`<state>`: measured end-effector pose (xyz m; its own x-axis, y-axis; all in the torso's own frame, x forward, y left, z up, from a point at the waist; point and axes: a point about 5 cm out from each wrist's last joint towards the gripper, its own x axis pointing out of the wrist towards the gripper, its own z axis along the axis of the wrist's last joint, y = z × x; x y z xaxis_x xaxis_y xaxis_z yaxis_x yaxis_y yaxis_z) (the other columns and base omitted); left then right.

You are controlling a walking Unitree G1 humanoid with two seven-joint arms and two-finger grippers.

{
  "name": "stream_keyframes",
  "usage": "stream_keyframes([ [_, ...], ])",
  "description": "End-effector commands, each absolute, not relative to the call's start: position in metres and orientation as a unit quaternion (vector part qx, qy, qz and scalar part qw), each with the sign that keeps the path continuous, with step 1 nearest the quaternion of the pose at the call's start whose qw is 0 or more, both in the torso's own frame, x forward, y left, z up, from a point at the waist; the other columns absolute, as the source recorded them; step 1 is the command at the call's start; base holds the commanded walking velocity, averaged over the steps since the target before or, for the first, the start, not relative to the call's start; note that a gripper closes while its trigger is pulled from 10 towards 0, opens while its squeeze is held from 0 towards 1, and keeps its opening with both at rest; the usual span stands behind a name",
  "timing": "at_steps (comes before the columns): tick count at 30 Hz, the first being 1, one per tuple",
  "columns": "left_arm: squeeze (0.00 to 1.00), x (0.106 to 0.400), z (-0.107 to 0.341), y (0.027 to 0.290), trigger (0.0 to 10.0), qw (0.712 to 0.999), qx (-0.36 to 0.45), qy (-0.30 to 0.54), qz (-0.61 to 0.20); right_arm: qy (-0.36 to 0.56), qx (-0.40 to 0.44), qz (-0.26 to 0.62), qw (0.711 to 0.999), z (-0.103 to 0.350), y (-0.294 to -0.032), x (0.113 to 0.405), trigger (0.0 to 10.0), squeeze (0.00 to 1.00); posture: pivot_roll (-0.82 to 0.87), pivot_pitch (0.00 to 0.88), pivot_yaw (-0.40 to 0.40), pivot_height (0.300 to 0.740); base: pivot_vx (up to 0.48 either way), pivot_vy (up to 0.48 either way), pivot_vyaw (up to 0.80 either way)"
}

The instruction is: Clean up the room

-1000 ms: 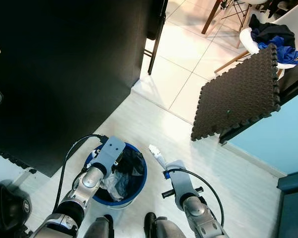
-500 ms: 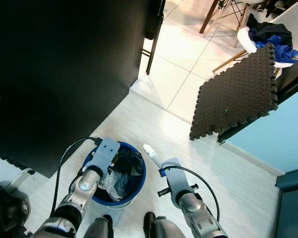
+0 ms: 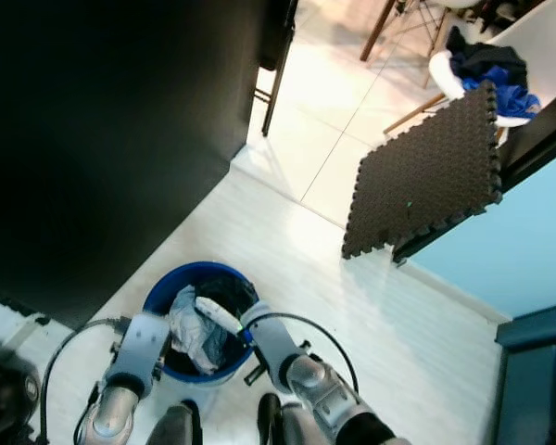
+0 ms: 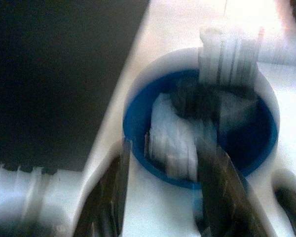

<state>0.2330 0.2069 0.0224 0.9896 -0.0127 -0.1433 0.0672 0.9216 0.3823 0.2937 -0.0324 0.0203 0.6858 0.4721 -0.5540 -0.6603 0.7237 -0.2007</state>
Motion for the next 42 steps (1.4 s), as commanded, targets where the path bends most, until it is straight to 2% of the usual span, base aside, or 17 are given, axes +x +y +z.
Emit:
stream_keyframes([
  [1, 0.0, 0.216, 0.026, 0.202, 10.0, 0.972, 0.212, 0.063, -0.081, 0.257, -0.204, 0.323, 0.888, 0.014, -0.032, 0.292, 10.0, 0.0, 0.09, 0.388, -0.218, 0.74, 0.0, 0.0, 0.0],
  [5, 0.0, 0.206, 0.033, 0.198, 10.0, 0.969, 0.209, 0.061, -0.117, 0.252, -0.21, 0.332, 0.884, 0.018, -0.028, 0.295, 10.0, 0.0, 0.1, 0.389, -0.226, 0.74, 0.0, 0.0, 0.0],
  [8, 0.0, 0.196, 0.036, 0.194, 10.0, 0.956, 0.238, 0.073, -0.155, 0.247, -0.222, 0.349, 0.876, 0.019, -0.024, 0.296, 10.0, 0.0, 0.11, 0.387, -0.237, 0.74, 0.0, 0.0, 0.0],
  [14, 0.0, 0.189, 0.04, 0.196, 10.0, 0.952, 0.251, 0.08, -0.155, 0.239, -0.215, 0.351, 0.88, 0.022, -0.021, 0.299, 10.0, 0.0, 0.12, 0.388, -0.247, 0.74, 0.0, 0.0, 0.0],
  [15, 0.0, 0.188, 0.041, 0.195, 10.0, 0.952, 0.252, 0.082, -0.155, 0.236, -0.211, 0.348, 0.883, 0.023, -0.021, 0.3, 10.0, 0.11, 0.12, 0.387, -0.247, 0.74, 0.0, 0.0, 0.0],
  [19, 0.0, 0.186, 0.042, 0.194, 10.0, 0.951, 0.252, 0.086, -0.158, 0.229, -0.199, 0.34, 0.89, 0.025, -0.02, 0.302, 10.0, 0.11, 0.12, 0.387, -0.247, 0.74, 0.0, 0.0, 0.0],
  [20, 0.0, 0.185, 0.043, 0.192, 10.0, 0.95, 0.252, 0.091, -0.162, 0.219, -0.172, 0.328, 0.903, 0.03, -0.02, 0.306, 10.0, 0.46, 0.12, 0.387, -0.247, 0.74, 0.0, 0.0, 0.0],
  [21, 0.0, 0.185, 0.044, 0.192, 10.0, 0.949, 0.252, 0.093, -0.164, 0.213, -0.162, 0.321, 0.908, 0.033, -0.02, 0.309, 10.0, 0.97, 0.12, 0.387, -0.247, 0.74, 0.0, 0.0, 0.0],
  [24, 0.0, 0.184, 0.045, 0.191, 10.0, 0.949, 0.252, 0.096, -0.164, 0.208, -0.156, 0.315, 0.913, 0.035, -0.02, 0.31, 10.0, 0.97, 0.12, 0.389, -0.239, 0.74, 0.0, 0.0, 0.0],
  [25, 0.0, 0.184, 0.046, 0.19, 10.0, 0.948, 0.253, 0.098, -0.165, 0.205, -0.149, 0.309, 0.917, 0.037, -0.021, 0.312, 10.0, 1.0, 0.12, 0.389, -0.235, 0.74, 0.0, 0.0, 0.0],
  [26, 0.0, 0.184, 0.046, 0.19, 10.0, 0.948, 0.253, 0.099, -0.166, 0.203, -0.145, 0.304, 0.919, 0.037, -0.021, 0.313, 10.0, 1.0, 0.12, 0.389, -0.235, 0.74, 0.0, 0.0, 0.0],
  [27, 0.0, 0.184, 0.046, 0.189, 10.0, 0.947, 0.255, 0.1, -0.168, 0.201, -0.134, 0.299, 0.923, 0.038, -0.022, 0.314, 10.0, 0.69, 0.12, 0.386, -0.23, 0.74, 0.0, 0.0, 0.0],
  [28, 0.0, 0.184, 0.046, 0.189, 10.0, 0.947, 0.255, 0.1, -0.168, 0.201, -0.134, 0.299, 0.923, 0.038, -0.022, 0.314, 10.0, 0.69, 0.12, 0.386, -0.23, 0.74, 0.0, 0.0, 0.0],
  [29, 0.0, 0.184, 0.046, 0.189, 10.0, 0.947, 0.255, 0.101, -0.169, 0.2, -0.127, 0.296, 0.925, 0.039, -0.022, 0.315, 10.0, 0.0, 0.12, 0.386, -0.23, 0.74, 0.0, 0.0, 0.0],
  [37, 0.0, 0.19, 0.048, 0.191, 10.0, 0.946, 0.264, 0.103, -0.159, 0.202, -0.083, 0.278, 0.935, 0.038, -0.029, 0.315, 10.0, 0.0, 0.13, 0.379, -0.212, 0.74, 0.0, 0.0, 0.0],
  [40, 0.0, 0.192, 0.049, 0.192, 10.0, 0.95, 0.252, 0.108, -0.147, 0.204, -0.075, 0.266, 0.939, 0.035, -0.035, 0.315, 10.0, 0.0, 0.13, 0.374, -0.209, 0.74, 0.0, 0.0, 0.0],
  [42, 0.0, 0.194, 0.05, 0.189, 10.0, 0.962, 0.208, 0.116, -0.136, 0.208, -0.063, 0.241, 0.946, 0.03, -0.048, 0.314, 10.0, 0.0, 0.14, 0.344, -0.206, 0.74, 0.0, 0.0, 0.0],
])
